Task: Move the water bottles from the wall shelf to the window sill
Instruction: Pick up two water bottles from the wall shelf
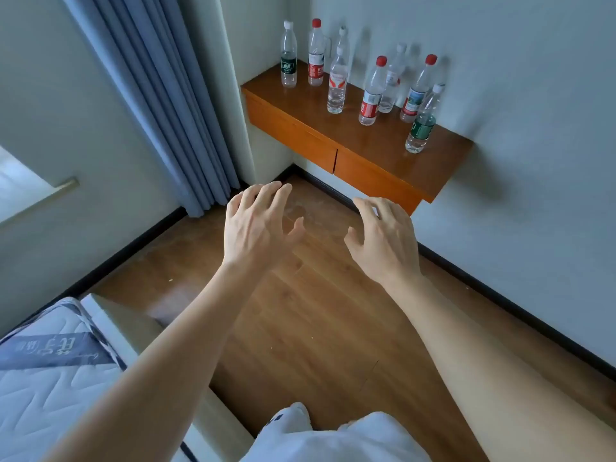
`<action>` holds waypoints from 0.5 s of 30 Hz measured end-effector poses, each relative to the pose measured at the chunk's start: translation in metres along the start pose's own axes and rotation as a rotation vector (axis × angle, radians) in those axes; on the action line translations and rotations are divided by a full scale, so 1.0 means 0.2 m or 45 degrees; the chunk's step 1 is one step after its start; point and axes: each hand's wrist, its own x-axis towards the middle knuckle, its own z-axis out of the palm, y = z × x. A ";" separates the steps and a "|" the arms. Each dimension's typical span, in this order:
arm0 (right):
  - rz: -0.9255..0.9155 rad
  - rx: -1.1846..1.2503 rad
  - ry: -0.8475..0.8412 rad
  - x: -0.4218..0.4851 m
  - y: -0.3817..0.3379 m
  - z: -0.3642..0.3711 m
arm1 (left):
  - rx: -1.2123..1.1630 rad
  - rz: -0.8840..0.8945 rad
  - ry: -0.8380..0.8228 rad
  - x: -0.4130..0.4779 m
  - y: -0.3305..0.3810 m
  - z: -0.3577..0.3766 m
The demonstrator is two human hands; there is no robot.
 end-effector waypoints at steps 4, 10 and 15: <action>0.019 0.006 -0.005 0.04 -0.02 0.03 | 0.001 0.011 0.003 0.04 -0.05 0.03; 0.045 -0.008 -0.003 0.17 0.02 0.08 | 0.003 0.046 0.001 0.17 -0.06 0.09; 0.079 -0.017 -0.023 0.32 0.15 0.15 | -0.015 0.068 -0.028 0.37 -0.03 0.20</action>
